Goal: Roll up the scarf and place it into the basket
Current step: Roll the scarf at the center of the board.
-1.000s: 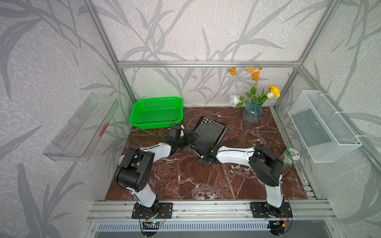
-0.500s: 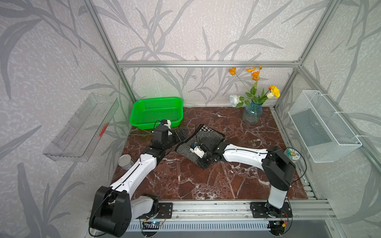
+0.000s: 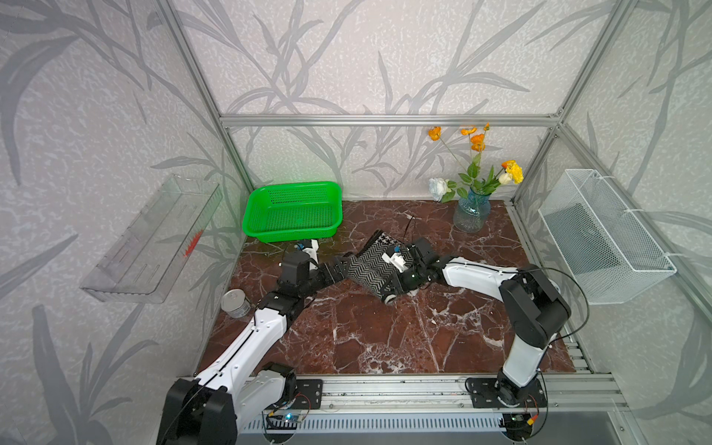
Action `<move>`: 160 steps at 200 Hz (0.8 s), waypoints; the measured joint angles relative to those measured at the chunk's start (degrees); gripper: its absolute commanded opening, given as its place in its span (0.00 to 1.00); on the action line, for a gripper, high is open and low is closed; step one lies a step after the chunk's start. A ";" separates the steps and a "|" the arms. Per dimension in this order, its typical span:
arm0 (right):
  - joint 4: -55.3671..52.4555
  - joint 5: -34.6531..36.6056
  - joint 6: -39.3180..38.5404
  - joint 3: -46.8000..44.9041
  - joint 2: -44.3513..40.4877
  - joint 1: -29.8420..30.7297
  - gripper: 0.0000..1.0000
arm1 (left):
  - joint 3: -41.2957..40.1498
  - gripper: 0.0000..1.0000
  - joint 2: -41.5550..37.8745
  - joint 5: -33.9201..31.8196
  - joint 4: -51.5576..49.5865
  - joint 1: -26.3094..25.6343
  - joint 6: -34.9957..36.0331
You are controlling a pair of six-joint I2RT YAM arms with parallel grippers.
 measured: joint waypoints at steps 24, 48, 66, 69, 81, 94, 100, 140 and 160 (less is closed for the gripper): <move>3.37 -4.48 2.36 0.02 4.35 -3.23 0.00 | 0.00 1.00 3.61 2.21 3.19 -1.25 0.22; 7.67 -8.90 5.79 0.24 9.03 -5.70 0.00 | 0.20 1.00 7.02 3.78 6.10 -2.84 0.37; 10.95 -11.41 8.11 0.26 12.07 -6.97 0.00 | 1.38 1.00 10.25 4.63 8.09 -4.04 0.39; 11.26 -11.72 8.37 0.26 12.44 -7.10 0.00 | 1.77 1.00 11.06 4.74 8.48 -4.26 0.39; 12.37 -13.09 9.16 0.35 13.53 -7.56 0.00 | 3.52 1.00 13.92 5.20 10.03 -4.83 0.35; 13.46 -14.08 9.75 0.44 14.21 -7.85 0.00 | 5.92 1.00 17.55 6.14 12.04 -5.44 0.33; 13.81 -14.38 9.90 0.44 14.29 -7.89 0.00 | 7.04 1.00 19.23 6.43 12.90 -5.75 0.31; 14.56 -14.53 10.69 0.46 14.32 -7.96 0.00 | 15.39 0.99 31.85 7.74 18.10 -7.39 -0.13; 14.12 -14.36 10.60 0.85 14.32 -7.96 0.00 | 18.43 0.98 37.99 7.67 20.39 -7.58 -0.59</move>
